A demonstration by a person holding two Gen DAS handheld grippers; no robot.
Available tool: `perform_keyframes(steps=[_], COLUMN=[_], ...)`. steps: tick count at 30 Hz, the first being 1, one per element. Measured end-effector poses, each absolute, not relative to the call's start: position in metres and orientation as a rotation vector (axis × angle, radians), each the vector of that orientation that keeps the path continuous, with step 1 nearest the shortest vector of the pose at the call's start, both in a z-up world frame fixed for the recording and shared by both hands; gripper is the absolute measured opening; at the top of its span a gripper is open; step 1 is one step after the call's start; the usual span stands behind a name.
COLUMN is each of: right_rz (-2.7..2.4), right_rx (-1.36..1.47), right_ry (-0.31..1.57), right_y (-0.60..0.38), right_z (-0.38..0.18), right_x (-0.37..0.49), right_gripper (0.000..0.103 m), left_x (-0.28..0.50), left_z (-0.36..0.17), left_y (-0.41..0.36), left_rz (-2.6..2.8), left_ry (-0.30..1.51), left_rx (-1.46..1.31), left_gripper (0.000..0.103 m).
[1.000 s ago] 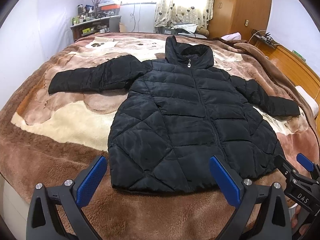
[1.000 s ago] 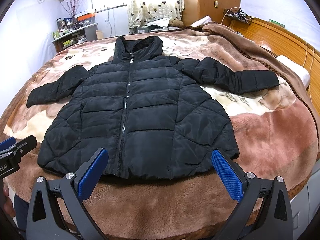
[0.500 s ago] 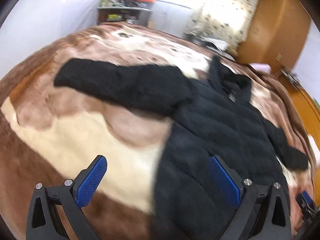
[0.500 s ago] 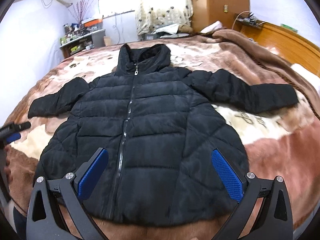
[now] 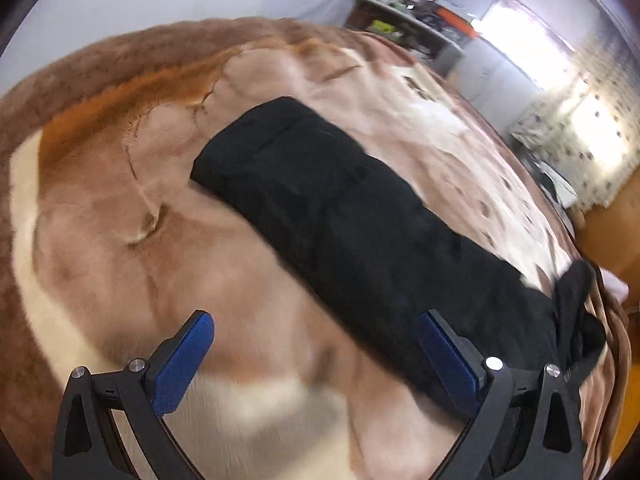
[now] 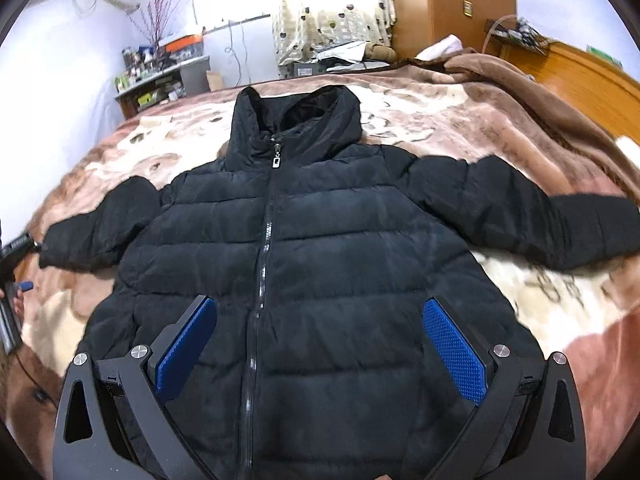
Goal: Fold large clothes
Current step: 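Grasp the sleeve cuff nearest the left gripper with the left gripper, then lift the held sleeve and fold it across the jacket body with the left gripper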
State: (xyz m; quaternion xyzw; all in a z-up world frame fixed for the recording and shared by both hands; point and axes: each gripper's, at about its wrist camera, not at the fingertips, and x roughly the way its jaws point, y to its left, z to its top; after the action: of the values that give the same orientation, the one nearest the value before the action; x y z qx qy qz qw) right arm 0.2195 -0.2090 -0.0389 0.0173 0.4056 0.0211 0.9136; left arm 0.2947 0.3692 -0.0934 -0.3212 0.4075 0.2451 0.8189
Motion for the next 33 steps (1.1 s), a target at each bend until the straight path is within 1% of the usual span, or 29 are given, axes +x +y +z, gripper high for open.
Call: perform_keyframes(steps=[5, 9, 10, 11, 12, 13, 14, 15, 17, 19, 20, 23, 27, 31, 33], right_rz=[0.069, 0.111, 0.117, 0.122, 0.126, 0.131, 0.133, 0.135, 0.142, 0.145, 0.145, 0.137, 0.133, 0.118, 0.115], right_rx=[-0.045, -0.044, -0.043, -0.041, -0.039, -0.033, -0.028, -0.025, -0.017, -0.007, -0.005, -0.016, -0.017, -0.008, 0.014], right_ry=[0.846, 0.865, 0.87, 0.874, 0.874, 0.875, 0.874, 0.874, 0.873, 0.867, 0.862, 0.847, 0.813, 0.773, 0.757], right_y=[-0.182, -0.168, -0.165, -0.163, -0.16, -0.159, -0.158, -0.157, -0.157, -0.157, -0.158, -0.162, -0.171, -0.183, -0.191], right_z=[-0.052, -0.062, -0.065, -0.067, -0.068, -0.069, -0.069, -0.069, -0.069, -0.067, -0.065, -0.06, -0.049, -0.035, -0.029], right_x=[0.24, 0.253, 0.255, 0.257, 0.259, 0.259, 0.259, 0.259, 0.26, 0.259, 0.258, 0.255, 0.249, 0.244, 0.241], right_gripper=[0.103, 0.103, 0.103, 0.103, 0.103, 0.103, 0.103, 0.103, 0.103, 0.103, 0.103, 0.103, 0.103, 0.103, 0.103], left_x=[0.318, 0.332, 0.333, 0.335, 0.338, 0.341, 0.344, 0.346, 0.349, 0.35, 0.35, 0.348, 0.346, 0.357, 0.36], left_z=[-0.116, -0.135, -0.134, -0.132, -0.13, -0.129, -0.129, -0.128, -0.122, -0.111, -0.105, -0.079, -0.043, -0.013, 0.002], left_y=[0.395, 0.411, 0.411, 0.41, 0.408, 0.406, 0.404, 0.402, 0.395, 0.387, 0.383, 0.363, 0.33, 0.284, 0.251], left_rz=[0.536, 0.545, 0.558, 0.558, 0.555, 0.538, 0.517, 0.516, 0.517, 0.52, 0.514, 0.475, 0.399, 0.288, 0.233], left_ry=[0.877, 0.878, 0.861, 0.852, 0.849, 0.845, 0.849, 0.856, 0.849, 0.833, 0.821, 0.776, 0.722, 0.724, 0.721], left_rx=[-0.744, -0.887, -0.895, -0.889, -0.87, -0.857, -0.855, -0.85, -0.823, -0.774, -0.749, -0.683, -0.603, -0.508, -0.419], left_gripper=[0.102, 0.102, 0.1, 0.096, 0.089, 0.073, 0.063, 0.057, 0.037, 0.022, 0.018, 0.015, 0.015, 0.015, 0.015])
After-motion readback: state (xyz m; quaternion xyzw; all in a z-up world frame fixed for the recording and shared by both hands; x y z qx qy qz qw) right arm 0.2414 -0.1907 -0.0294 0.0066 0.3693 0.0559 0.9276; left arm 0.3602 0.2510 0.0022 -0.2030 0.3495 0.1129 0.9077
